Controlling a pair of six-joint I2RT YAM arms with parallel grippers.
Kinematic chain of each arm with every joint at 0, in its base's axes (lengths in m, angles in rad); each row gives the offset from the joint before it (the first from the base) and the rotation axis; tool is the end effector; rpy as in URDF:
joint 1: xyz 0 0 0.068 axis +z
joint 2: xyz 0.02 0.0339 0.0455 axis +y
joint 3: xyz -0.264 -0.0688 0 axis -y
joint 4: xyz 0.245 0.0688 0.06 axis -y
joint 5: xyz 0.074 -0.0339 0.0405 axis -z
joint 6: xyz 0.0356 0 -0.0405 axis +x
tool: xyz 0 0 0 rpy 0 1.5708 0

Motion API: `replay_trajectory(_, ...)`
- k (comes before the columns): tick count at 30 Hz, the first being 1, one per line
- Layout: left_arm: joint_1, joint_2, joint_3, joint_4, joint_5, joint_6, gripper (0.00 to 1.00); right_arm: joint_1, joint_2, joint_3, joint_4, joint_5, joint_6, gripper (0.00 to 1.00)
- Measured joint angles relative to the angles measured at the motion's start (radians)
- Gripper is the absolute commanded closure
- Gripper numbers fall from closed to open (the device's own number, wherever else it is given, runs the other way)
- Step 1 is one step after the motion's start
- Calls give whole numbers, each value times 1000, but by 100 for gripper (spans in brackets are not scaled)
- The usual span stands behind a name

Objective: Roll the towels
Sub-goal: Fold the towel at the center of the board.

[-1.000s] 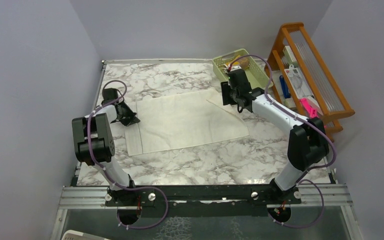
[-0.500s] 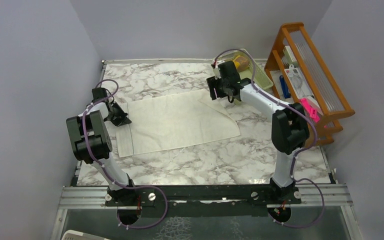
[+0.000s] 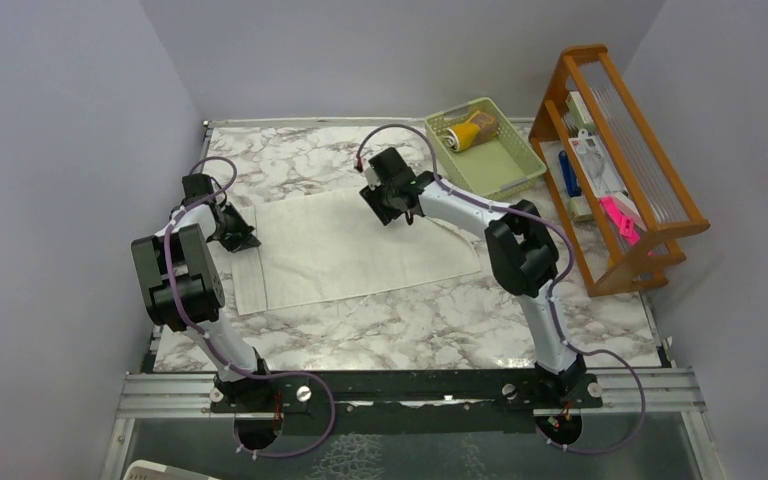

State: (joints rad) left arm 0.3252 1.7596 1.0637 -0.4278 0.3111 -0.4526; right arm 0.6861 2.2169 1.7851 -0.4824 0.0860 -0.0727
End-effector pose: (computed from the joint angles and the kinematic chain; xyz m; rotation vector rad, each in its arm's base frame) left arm 0.3282 0.0992 0.1645 -0.9278 2.5161 -0.4582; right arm 0.3837 0.3102 0.1895 -0.8870 2.3231 0.1537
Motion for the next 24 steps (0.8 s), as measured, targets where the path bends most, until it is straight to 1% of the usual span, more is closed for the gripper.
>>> replay_trajectory(3, 0, 0, -4, 0, 0, 1, 98, 14, 24, -1, -9, 48, 8, 60)
replay_trajectory(8, 0, 0, -7, 0, 0, 5, 98, -5, 27, 2, 10, 146, 15, 62)
replay_trajectory(11, 0, 0, -7, 0, 0, 7, 98, -15, 45, 38, 10, 177, 14, 63)
replay_trajectory(15, 0, 0, -8, 0, 0, 10, 98, -18, 93, 108, 10, 193, 14, 64)
replay_trajectory(22, 0, 0, -8, 0, 0, 15, 98, -21, 145, 126, 7, 189, 14, 66)
replay_trajectory(23, 0, 0, -8, 0, 0, 16, 98, -22, 145, 127, 5, 187, 14, 67)
replay_trajectory(24, 0, 0, -8, 0, 0, 16, 98, -24, 146, 127, 3, 185, 14, 72)
